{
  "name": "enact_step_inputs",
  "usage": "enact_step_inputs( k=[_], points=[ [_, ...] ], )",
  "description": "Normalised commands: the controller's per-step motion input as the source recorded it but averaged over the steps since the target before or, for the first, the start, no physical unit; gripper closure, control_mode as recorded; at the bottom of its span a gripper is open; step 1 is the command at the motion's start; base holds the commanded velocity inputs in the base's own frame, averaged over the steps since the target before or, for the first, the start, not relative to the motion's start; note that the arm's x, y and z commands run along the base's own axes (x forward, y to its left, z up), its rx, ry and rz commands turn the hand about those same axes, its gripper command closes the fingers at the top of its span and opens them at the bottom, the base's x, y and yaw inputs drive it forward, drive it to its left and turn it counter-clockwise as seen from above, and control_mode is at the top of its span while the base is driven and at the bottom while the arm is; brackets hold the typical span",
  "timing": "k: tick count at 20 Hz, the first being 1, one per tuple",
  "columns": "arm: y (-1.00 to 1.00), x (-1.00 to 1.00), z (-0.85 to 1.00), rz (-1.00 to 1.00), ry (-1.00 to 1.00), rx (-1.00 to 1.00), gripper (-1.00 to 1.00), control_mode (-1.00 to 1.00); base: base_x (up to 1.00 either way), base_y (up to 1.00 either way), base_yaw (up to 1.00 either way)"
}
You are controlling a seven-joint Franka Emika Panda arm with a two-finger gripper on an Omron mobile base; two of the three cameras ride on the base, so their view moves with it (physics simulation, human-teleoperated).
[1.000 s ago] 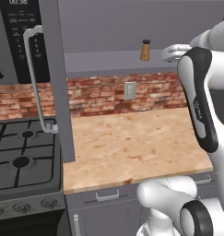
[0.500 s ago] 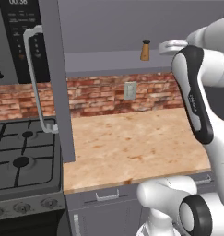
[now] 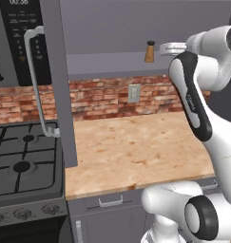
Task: Retrieve the shaker from the cabinet and place it next the steak on a plate on the dining table.
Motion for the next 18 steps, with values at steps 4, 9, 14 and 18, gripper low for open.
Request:
enact_step_inputs(
  k=[4, 9, 14, 18],
  points=[
    [-0.11, 0.37, 0.0, 0.0, 0.06, 0.0, -1.0, -1.0, 0.0, 0.0, 0.0],
    [-0.06, 0.4, 0.0, 0.0, 0.06, 0.0, -1.0, -1.0, 0.0, 0.0, 0.0],
    [0.0, 0.43, -0.01, 0.0, 0.0, 0.0, -1.0, -1.0, 0.0, 0.0, 0.0],
    [0.0, 0.32, -0.07, 0.01, -0.03, 0.0, -1.0, -1.0, 0.0, 0.0, 0.0]
  ],
)
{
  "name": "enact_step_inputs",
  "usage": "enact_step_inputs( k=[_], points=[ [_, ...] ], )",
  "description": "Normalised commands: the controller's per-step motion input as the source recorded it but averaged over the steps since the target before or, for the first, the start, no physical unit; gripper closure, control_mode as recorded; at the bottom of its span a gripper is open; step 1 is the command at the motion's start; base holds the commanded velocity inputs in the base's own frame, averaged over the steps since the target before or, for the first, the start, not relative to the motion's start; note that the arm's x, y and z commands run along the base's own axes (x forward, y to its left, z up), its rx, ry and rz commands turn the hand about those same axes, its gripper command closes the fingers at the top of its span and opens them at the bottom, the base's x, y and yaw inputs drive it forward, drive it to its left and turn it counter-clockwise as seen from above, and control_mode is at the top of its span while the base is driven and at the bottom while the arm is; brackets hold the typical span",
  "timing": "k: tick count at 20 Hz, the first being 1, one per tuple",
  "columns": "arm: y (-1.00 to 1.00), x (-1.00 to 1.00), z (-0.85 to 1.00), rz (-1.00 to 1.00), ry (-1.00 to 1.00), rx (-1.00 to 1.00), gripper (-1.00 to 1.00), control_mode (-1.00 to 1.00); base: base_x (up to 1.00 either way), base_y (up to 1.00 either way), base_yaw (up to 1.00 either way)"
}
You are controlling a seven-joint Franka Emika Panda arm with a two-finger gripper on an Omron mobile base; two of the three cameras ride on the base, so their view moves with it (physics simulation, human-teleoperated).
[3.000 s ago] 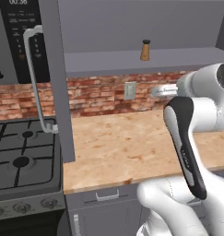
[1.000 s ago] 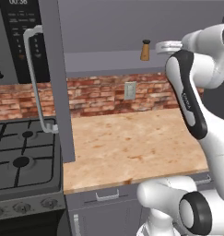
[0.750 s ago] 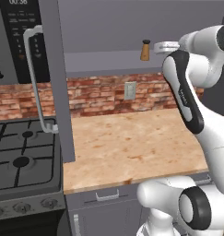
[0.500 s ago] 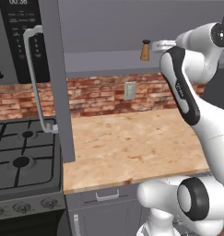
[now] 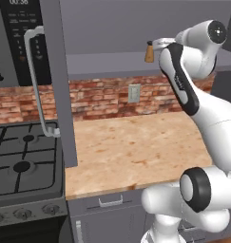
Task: Retrieve the shaker from the cabinet and place it next the steak on a plate on the dining table.
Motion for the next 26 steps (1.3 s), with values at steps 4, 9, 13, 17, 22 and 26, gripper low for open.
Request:
enact_step_inputs(
  k=[4, 9, 13, 17, 22, 26],
  points=[
    [0.0, 0.31, -0.04, 0.01, 0.0, 0.0, -1.0, -1.0, 0.0, 0.0, 0.0],
    [0.0, 0.3, -0.1, 0.0, 0.0, 0.0, -1.0, -1.0, 0.0, 0.0, 0.0],
    [0.0, 0.29, -0.12, 0.0, 0.0, 0.0, -1.0, -1.0, 0.0, 0.0, 0.0],
    [0.0, 0.33, -0.12, 0.0, 0.0, 0.0, -1.0, -1.0, 0.0, 0.0, 0.0],
    [0.0, 0.37, -0.05, 0.01, 0.0, 0.0, -1.0, -1.0, 0.0, 0.0, 0.0],
    [-0.04, 0.36, -0.01, 0.02, 0.0, 0.0, -1.0, -1.0, 0.0, 0.0, 0.0]
  ],
)
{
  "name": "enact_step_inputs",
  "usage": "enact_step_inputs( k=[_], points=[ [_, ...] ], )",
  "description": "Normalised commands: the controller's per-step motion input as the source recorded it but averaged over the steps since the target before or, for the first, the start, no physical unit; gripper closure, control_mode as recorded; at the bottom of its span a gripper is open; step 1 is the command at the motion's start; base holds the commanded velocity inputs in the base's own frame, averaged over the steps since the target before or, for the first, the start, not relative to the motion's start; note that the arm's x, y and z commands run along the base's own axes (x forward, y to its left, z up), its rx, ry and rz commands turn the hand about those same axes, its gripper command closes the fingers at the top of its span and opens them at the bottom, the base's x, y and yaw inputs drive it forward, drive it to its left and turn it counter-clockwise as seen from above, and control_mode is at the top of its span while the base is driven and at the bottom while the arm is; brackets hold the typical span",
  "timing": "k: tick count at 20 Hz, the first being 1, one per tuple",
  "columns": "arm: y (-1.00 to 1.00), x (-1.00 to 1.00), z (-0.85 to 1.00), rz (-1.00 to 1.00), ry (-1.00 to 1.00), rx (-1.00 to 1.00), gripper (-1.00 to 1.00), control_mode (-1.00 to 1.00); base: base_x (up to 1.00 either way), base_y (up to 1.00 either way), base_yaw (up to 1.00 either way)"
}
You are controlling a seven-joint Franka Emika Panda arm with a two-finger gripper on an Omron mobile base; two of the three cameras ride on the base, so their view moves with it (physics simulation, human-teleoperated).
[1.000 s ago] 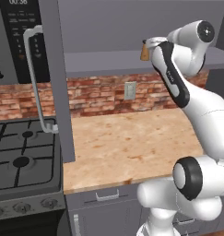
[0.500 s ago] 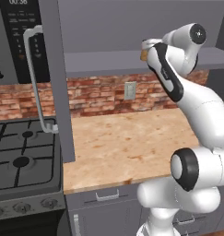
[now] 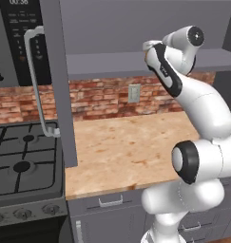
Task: Retrieve the shaker from the cabinet and place it next the steak on a plate on the dining table.
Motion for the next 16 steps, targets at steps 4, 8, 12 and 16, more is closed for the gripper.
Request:
enact_step_inputs(
  k=[4, 8, 12, 16],
  points=[
    [-0.08, 0.4, 0.0, 0.03, 0.0, 0.0, -1.0, -1.0, 0.0, 0.0, 0.0],
    [-0.06, 0.43, 0.0, 0.03, 0.0, 0.0, -1.0, -1.0, 0.0, 0.0, 0.0],
    [-0.07, 0.47, -0.04, 0.04, 0.0, 0.0, -1.0, -1.0, 0.0, 0.0, 0.0],
    [-0.01, 0.44, -0.04, 0.03, 0.0, 0.0, -1.0, -1.0, 0.0, 0.0, 0.0]
  ],
)
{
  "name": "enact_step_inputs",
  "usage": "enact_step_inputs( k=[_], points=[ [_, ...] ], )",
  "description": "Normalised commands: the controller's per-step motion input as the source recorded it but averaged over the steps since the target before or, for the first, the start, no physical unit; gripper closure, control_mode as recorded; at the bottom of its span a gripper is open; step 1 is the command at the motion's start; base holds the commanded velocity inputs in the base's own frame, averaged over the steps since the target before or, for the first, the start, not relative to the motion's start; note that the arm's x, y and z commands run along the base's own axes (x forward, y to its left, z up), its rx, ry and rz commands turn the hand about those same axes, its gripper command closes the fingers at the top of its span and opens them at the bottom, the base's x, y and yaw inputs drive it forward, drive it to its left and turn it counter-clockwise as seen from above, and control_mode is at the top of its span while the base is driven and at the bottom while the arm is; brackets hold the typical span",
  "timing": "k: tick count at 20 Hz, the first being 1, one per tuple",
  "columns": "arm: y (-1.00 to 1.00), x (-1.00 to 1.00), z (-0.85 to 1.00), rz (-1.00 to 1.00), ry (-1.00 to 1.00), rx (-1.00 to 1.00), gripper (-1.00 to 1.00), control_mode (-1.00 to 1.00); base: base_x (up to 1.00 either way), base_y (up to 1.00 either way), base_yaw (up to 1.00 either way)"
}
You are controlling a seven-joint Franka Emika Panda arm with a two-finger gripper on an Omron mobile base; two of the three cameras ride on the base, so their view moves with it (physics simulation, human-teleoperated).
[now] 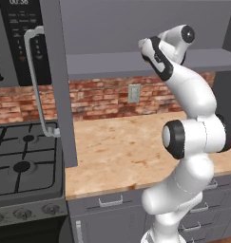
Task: Retrieve the shaker from the cabinet and place it next the steak on a plate on the dining table.
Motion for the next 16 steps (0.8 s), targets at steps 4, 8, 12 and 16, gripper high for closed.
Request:
enact_step_inputs(
  k=[4, 8, 12, 16],
  points=[
    [-0.01, 0.35, -0.07, 0.03, 0.0, 0.0, -1.0, -1.0, 0.0, 0.0, 0.0],
    [0.0, 0.32, -0.22, 0.02, 0.0, 0.0, 1.0, -1.0, 0.0, 0.0, 0.0],
    [0.0, 0.21, -0.25, 0.02, -0.01, 0.0, 1.0, -1.0, 0.0, 0.0, 0.0],
    [0.0, 0.02, -0.19, 0.03, -0.02, 0.0, 1.0, -1.0, 0.0, 0.0, 0.0]
  ],
)
